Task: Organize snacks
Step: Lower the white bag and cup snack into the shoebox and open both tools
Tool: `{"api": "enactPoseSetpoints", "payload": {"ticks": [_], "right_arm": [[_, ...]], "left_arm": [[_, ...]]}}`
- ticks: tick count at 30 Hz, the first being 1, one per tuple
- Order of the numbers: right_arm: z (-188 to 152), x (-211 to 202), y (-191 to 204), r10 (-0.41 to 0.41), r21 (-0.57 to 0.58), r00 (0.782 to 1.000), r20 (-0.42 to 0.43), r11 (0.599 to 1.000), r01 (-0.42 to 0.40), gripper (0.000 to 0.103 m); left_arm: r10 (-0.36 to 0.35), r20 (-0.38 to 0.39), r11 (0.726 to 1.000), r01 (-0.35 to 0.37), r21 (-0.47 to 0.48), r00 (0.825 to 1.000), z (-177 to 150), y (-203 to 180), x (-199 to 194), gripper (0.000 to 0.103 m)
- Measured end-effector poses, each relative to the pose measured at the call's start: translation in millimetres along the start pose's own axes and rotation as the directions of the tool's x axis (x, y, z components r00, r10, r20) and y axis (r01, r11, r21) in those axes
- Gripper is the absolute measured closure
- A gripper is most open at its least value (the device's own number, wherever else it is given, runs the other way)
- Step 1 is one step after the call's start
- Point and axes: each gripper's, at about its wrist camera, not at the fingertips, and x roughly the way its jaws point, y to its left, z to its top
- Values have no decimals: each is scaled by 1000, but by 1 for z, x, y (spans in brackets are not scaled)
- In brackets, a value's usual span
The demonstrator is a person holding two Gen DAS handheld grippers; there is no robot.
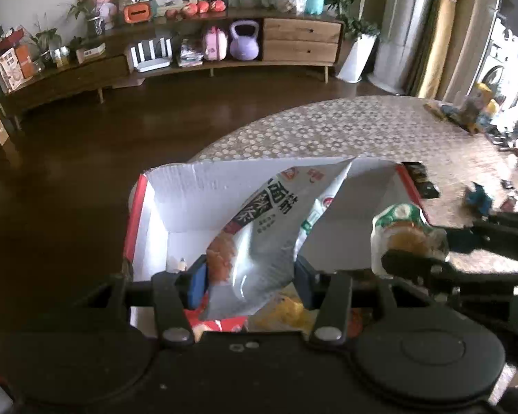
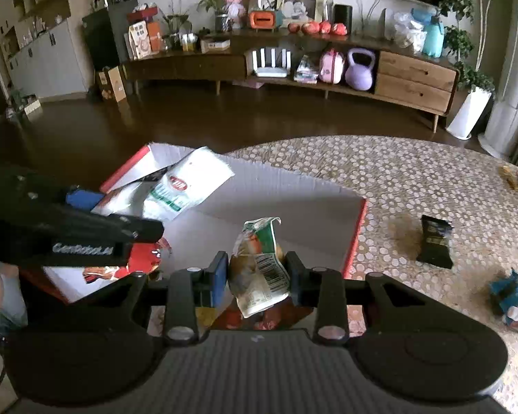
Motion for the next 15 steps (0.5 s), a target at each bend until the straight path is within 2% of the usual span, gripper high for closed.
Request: {"api": "enactPoseSetpoints", "payload": {"ticks": [5,15], "right_arm": [[-1,15,0,1,-8,1000,-26,1000,-1,68],[-8,24,-2,11,-7,998,-64,1000,-11,66]], "left_arm": [[6,-48,1000,-5,16,999,4,-2,19,54],[48,-89,998,-44,48,995,-2,-9,35,51]]}}
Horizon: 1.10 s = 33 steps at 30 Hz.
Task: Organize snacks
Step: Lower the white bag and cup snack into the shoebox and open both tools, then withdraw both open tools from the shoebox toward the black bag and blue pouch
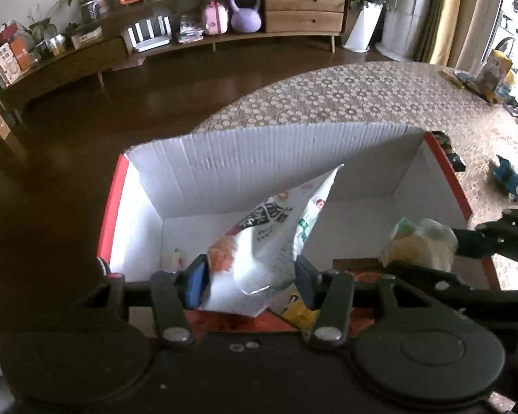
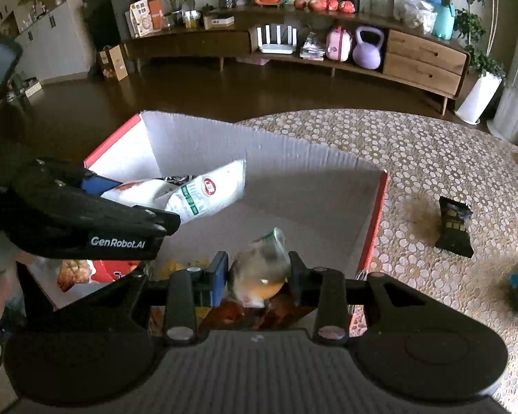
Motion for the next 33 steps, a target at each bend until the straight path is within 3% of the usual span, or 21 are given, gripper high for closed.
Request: {"api": "enactPoseSetpoints", "payload": {"ticks": [1,4,6,9,12,13,23,33], "right_arm": [[0,-2,-1,3,5,1000,3,1000,-3,66],[-1,-9,-1,11,16,1000,17,1000,-12,60],[-2,-16,-1,19,17,999,32,1000,-20,45],[-5,-28,-1,26,23,998,51,999,-28,41],[-9,-43,-4,34,36,997,62,999,-36,38],[-11,-48,-4,34,40,997,70,999,-37,32],[-32,-120,-16,30,53,987,160,998,-39,20],[-70,-195,-51,-17,110,976,218,994,-7,17]], "left_arm": [[5,5,1000,-5,4,1000,-1,-1,-1,49],[15,30,1000,-15,2,999,-4,-3,-9,25],[17,45,1000,-18,10,999,-4,-5,-15,24],[19,61,1000,-20,11,998,-5,-8,-23,21],[26,87,1000,-26,7,996,-8,-9,-35,12],[26,97,1000,-27,9,995,-10,-10,-40,10],[-2,186,1000,-1,18,982,-25,-34,-96,0],[-138,261,990,133,39,955,-39,-82,-144,0]]}}
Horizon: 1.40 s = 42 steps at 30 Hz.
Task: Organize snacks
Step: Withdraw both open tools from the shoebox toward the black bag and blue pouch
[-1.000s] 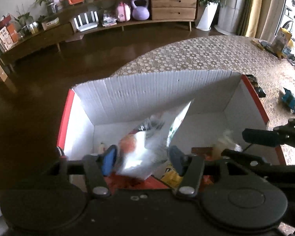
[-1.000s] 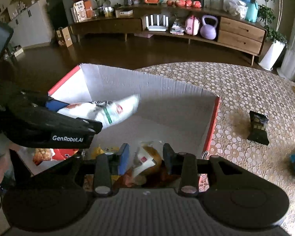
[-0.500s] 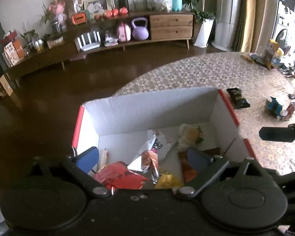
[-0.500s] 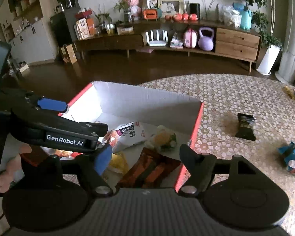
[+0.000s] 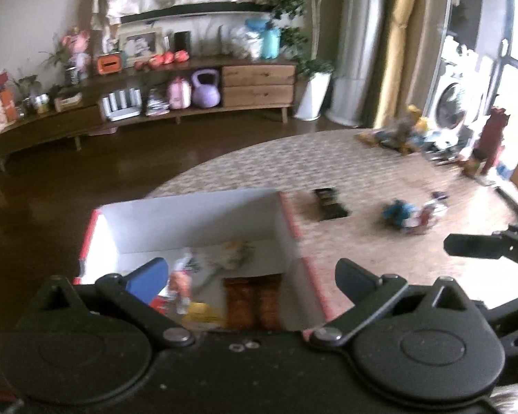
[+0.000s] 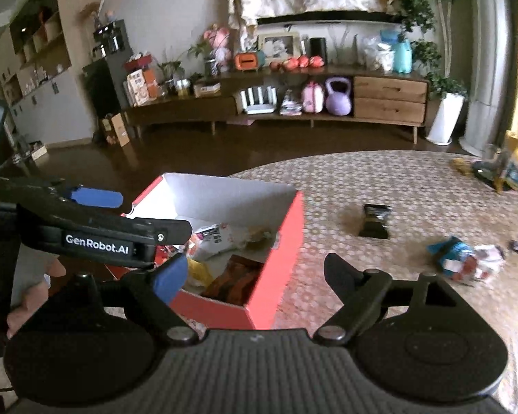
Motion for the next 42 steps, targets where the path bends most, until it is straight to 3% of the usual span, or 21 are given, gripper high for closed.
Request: {"api": "enactPoseSetpoints", "payload": {"ticks": [9,20,31,42], "right_arm": [[-17,-49,-75,-159,89,987,32,984,155,17],[-33,-62,-169,-287,202,958,14,939,279,17],[-20,-19,-255,-378,353,925,-43,861,368,17],[-3,56,-302,-374,470,921,-109,797,379,17]], "left_arm": [[-35,17,999,35,39,999,8,-67,1,0],[-46,-13,998,47,42,999,31,-121,43,0],[-5,-57,1000,5,13,998,72,-164,121,0],[85,-150,996,-89,-16,985,93,-179,218,0]]}}
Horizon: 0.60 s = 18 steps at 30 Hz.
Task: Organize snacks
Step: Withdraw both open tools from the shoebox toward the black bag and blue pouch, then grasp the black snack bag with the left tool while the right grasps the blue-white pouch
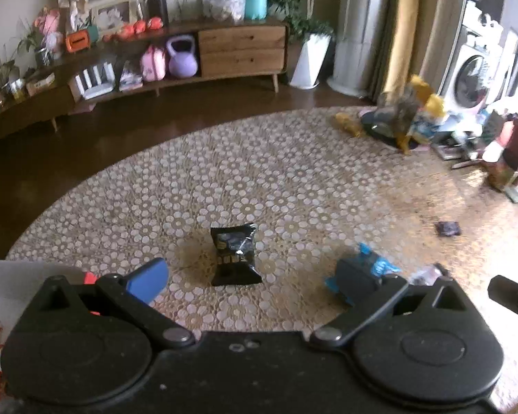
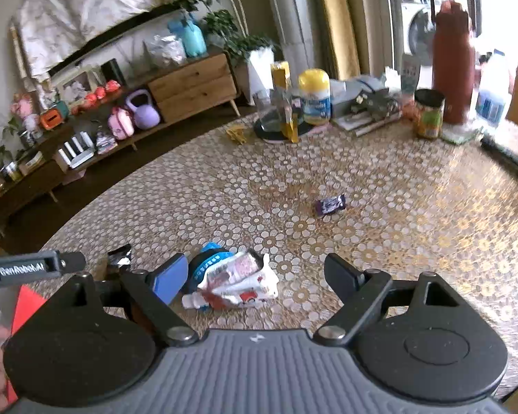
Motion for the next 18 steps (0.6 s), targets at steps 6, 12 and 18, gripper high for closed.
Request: {"api": "enactPoseSetpoints", "payload": {"ticks": [6,12,18], "right_arm": [[0,51,-8,-46,180,996,-70,982,58,17],[-8,80,-14,-71,304,992,-104,947,100,17],[-14,97,-13,-39,364,991,-127,928,83,17]], "left_arm": [[21,-40,1000,-22,-21,999,10,-3,43,0],[49,-68,998,-51,-40,996,15,0,78,1],[74,-100,994,-82,-75,992,11,7,107,9]]}}
